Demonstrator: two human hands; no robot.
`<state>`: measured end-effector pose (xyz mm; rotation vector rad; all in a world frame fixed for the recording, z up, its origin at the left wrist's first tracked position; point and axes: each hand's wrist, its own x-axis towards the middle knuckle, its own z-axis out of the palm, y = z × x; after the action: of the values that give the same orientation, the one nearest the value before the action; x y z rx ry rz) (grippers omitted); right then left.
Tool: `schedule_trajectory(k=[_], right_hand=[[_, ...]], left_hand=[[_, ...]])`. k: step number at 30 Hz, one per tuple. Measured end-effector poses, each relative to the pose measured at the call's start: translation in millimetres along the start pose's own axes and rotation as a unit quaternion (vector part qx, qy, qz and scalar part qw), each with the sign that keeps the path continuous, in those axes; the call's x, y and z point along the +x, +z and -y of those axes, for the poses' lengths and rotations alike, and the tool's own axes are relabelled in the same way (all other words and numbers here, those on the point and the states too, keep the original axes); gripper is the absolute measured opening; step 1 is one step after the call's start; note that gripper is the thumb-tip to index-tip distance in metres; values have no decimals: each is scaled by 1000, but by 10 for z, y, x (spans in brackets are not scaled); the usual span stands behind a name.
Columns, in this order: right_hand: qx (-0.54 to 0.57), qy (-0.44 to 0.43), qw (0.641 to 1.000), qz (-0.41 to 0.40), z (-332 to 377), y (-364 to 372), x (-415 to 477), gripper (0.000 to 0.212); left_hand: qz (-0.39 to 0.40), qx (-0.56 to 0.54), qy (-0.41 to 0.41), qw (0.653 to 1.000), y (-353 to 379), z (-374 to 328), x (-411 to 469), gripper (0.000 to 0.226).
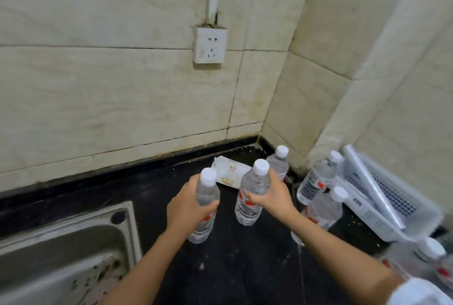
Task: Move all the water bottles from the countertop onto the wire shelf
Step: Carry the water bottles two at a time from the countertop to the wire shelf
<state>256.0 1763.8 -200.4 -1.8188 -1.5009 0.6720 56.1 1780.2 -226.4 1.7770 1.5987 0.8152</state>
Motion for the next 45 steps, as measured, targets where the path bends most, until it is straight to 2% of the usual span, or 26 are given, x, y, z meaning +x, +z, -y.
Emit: schedule_trajectory(k=[5, 10, 15, 20, 25, 29, 32, 35, 37, 40, 45], right_hand=[[15, 54, 995, -88, -217, -528, -814, 59], [-12, 131, 981, -141, -490, -936, -1566, 64], [11, 196, 950, -242, -771, -1366, -2377, 60], [20, 229, 919, -320, -995, -1743, -3235, 59], [21, 237, 901, -363, -1224, -2114, -4330, 56], [16, 255, 887, -386, -1378, -2342, -5292, 71], [13, 287, 867, -406, -1455, -2457, -5979, 73], [4, 327, 837, -439, -1503, -2475, -6628, 76], [4, 356, 807, -471, -1538, -2466, -7033, 77], [14, 401, 753, -521, -1626, -2419, -7598, 75], [-4, 468, 665, -582, -1709, -2325, -8364, 74]], left_hand=[[74, -49, 55, 995, 362, -345, -303, 56], [160, -50, 101, 981, 738, -709, -700, 65], [249, -40, 175, 952, 1118, -1143, -1250, 63], [293, -44, 235, 926, 1437, -1567, -1936, 62], [309, -53, 265, 912, 1729, -1960, -2826, 64], [333, -65, 275, 899, 1966, -2140, -3674, 61], [375, -70, 289, 878, 2143, -2247, -4297, 61], [431, -64, 320, 842, 2287, -2318, -4907, 65], [474, -56, 344, 809, 2384, -2377, -5271, 60], [534, -52, 367, 760, 2567, -2440, -5750, 51], [587, -30, 401, 703, 2859, -2611, -6449, 57]])
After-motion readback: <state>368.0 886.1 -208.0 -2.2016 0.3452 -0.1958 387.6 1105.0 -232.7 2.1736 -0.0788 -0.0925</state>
